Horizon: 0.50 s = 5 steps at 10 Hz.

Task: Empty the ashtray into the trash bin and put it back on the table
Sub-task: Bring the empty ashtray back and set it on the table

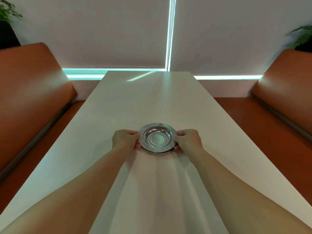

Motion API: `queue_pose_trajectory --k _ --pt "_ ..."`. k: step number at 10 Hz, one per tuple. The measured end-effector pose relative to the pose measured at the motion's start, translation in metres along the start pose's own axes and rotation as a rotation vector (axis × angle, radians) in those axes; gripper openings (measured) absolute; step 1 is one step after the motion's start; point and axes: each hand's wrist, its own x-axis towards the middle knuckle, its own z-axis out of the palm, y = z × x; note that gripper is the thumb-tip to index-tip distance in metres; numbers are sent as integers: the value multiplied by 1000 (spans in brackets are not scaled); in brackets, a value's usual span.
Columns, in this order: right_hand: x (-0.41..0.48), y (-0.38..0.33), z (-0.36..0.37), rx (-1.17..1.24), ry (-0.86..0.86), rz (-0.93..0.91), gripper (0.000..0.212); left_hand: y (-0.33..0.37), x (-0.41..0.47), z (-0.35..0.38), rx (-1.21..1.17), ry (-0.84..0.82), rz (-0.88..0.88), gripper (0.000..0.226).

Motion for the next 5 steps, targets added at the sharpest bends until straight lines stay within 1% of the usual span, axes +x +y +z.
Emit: queue_pose_trajectory --k 1,2,3,4,5 --pt "1 0 1 -16 3 10 21 1 -2 0 0 -2 0 16" --pt "4 1 1 -48 15 -11 29 2 -6 -2 16 -2 14 14" --pt "1 -2 -2 -119 20 -22 44 6 -11 -6 41 28 39 16" --pt "-5 -6 -4 -183 51 -126 47 11 -17 -11 122 39 113 24" --pt "-15 -14 -3 -226 62 -227 44 20 -26 -14 218 47 203 26"
